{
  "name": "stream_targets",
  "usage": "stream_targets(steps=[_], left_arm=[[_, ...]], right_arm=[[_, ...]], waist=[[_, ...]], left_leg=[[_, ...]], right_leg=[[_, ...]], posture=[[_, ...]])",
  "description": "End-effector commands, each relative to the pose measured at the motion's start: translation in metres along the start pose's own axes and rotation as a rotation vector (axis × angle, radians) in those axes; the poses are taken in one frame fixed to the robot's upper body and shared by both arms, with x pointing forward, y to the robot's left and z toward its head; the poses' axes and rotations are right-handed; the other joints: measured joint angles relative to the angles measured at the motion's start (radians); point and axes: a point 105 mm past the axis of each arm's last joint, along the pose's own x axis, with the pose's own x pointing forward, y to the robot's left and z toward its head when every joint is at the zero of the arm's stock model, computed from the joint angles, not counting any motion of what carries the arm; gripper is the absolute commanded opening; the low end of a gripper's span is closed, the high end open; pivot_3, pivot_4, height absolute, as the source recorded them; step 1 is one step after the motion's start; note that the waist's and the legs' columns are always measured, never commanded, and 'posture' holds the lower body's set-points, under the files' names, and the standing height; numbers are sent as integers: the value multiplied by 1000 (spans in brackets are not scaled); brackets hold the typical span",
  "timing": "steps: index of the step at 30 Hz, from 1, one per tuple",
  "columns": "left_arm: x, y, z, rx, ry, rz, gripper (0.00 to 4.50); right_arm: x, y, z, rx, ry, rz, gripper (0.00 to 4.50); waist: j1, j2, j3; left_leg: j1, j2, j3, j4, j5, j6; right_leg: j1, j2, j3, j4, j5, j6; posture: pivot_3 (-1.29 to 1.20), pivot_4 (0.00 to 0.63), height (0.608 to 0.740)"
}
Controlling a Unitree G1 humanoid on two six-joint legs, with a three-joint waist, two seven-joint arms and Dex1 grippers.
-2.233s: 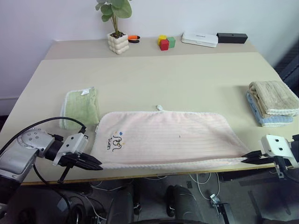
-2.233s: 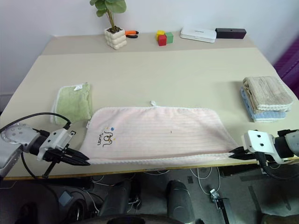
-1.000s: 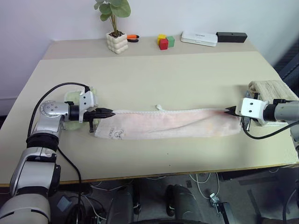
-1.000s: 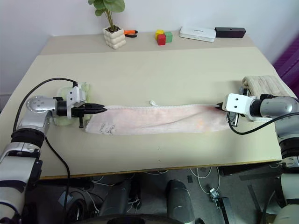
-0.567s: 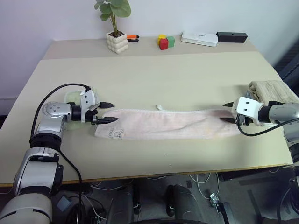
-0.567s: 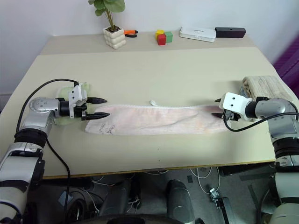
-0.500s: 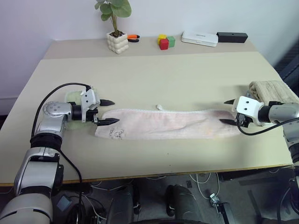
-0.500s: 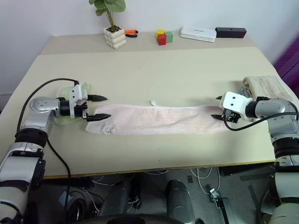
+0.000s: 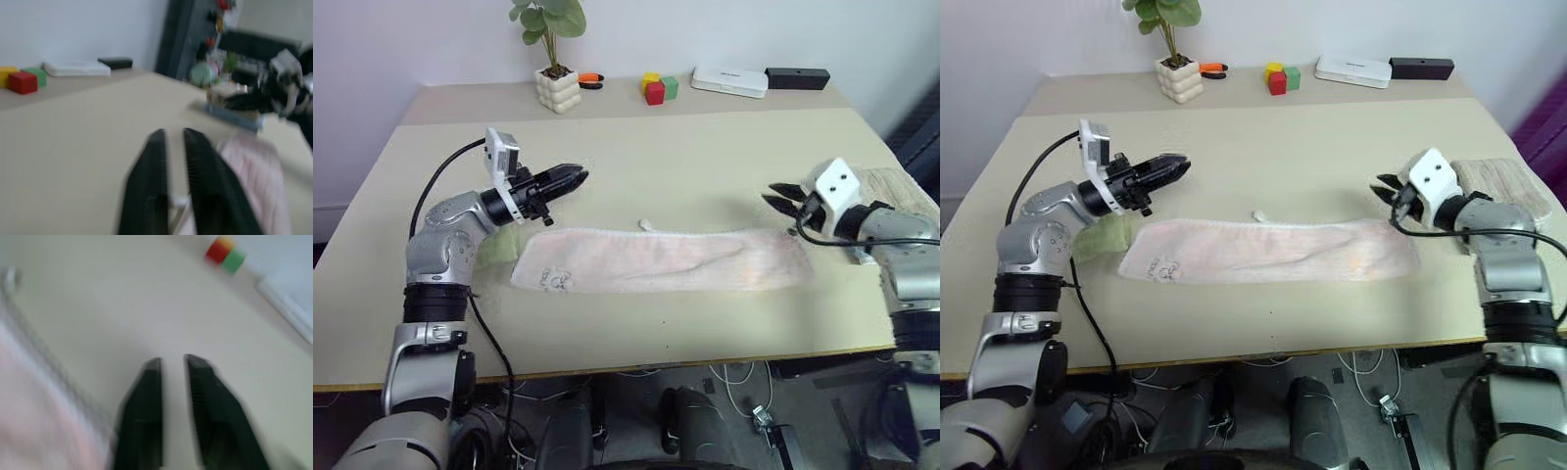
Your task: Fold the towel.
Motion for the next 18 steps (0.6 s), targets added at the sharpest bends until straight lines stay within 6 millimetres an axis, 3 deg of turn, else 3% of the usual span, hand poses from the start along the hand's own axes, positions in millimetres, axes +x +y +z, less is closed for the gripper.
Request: stream_targets(steps=[1,4,8,13,18], left_arm=[[8,-4,-5,-86,-111,116,28],[9,-9,-35,-166,-86,187,28],[6,-15,-75,-234,4,264,28],[-8,6,-101,-191,102,417,28],[-20,18,-103,-152,125,478,28]], right_arm=[[9,25,5,245,-82,-125,18],[13,46,-12,415,-57,-230,18],[10,64,-39,502,31,-316,18],[2,57,-64,468,104,-404,18],[-9,48,-84,394,153,-446,18]], waist=[[2,-2,-2],[0,-2,-2],[-2,-2,-2],[-3,-2,-2],[-4,-2,-2]], left_leg=[[0,0,-1,0,0,0],[0,-1,0,-1,0,0],[-1,-1,1,-1,0,0],[0,-1,-1,-1,-3,4],[-1,-1,0,-2,-4,5]], right_leg=[[1,0,0,0,0,0],[1,0,0,-1,0,0],[0,0,0,0,0,0],[0,0,0,-1,0,-1],[-1,0,0,-1,0,-1]], posture=[[0,150,740],[0,150,740],[0,150,740],[0,150,740],[0,150,740]])
